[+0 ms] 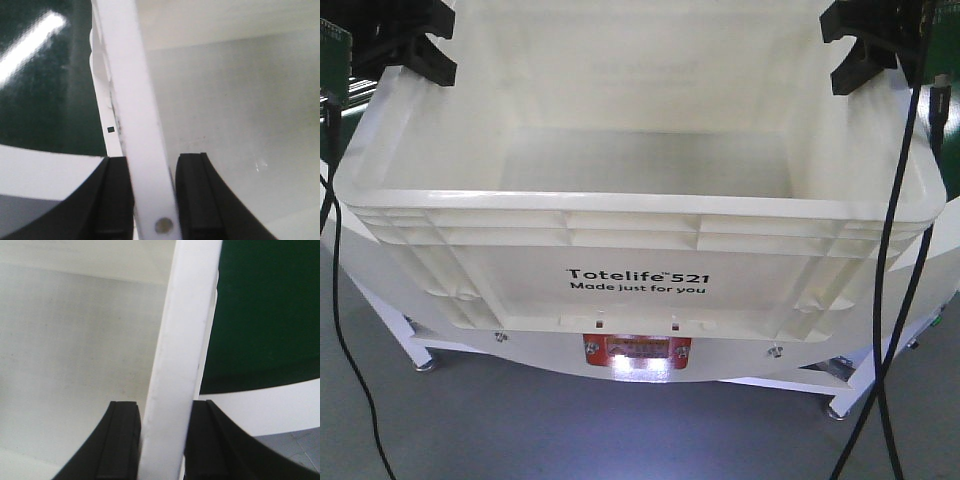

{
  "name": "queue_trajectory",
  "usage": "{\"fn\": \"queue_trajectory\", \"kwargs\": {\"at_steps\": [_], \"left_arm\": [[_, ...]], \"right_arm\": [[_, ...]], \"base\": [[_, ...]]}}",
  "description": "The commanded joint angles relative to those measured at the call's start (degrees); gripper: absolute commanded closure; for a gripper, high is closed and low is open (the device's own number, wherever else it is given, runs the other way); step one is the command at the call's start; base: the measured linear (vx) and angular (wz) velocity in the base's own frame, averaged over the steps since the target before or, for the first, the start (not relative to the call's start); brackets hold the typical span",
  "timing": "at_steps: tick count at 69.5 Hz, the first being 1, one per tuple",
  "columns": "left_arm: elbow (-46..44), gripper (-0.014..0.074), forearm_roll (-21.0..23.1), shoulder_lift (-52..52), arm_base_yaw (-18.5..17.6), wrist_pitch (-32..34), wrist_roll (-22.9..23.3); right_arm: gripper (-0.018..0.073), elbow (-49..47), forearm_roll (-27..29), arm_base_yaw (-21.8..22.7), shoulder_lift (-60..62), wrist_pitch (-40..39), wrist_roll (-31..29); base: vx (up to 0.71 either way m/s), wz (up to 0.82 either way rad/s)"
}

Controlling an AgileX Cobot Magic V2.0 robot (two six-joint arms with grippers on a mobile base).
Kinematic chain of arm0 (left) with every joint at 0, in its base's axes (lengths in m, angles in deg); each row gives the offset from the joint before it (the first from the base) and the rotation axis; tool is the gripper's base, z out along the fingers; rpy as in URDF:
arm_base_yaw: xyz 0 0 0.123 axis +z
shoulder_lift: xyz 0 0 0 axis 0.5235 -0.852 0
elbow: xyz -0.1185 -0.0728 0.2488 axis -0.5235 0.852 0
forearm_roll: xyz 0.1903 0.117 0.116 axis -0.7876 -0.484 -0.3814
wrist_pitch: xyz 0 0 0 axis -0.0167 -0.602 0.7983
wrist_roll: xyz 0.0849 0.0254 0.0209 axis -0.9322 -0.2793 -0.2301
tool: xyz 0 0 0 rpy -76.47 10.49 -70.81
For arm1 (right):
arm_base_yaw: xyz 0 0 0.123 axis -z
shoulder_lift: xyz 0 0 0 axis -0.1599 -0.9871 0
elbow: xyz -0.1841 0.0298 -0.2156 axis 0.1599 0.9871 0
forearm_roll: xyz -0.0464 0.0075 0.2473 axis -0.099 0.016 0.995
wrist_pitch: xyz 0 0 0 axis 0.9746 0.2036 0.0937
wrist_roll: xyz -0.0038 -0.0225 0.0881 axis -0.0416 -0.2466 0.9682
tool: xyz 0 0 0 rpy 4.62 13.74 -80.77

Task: Place moving items into box and shelve
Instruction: 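Hold the crate raised with both grippers while the base drives away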

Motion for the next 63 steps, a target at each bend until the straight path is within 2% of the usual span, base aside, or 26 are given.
{"fn": "queue_trajectory", "kwargs": {"at_steps": [1, 27, 63], "left_arm": [[-2.31, 0.0601, 15.15, 3.15, -1.87, 5.24, -0.39], [-2.31, 0.0601, 15.15, 3.20, -1.80, 5.24, -0.39], [-2.31, 0.0601, 15.08, 3.39, -1.80, 5.16, -0.39]], "right_arm": [[0.0564, -2.50, 13.04, -1.18, 2.87, -4.51, -0.51], [0.0564, -2.50, 13.04, -1.18, 2.87, -4.51, -0.51], [0.0564, -2.50, 12.90, -1.18, 3.11, -3.03, -0.51]], "base": [[-0.21, 0.22], [-0.21, 0.34], [-0.18, 0.51]]}}
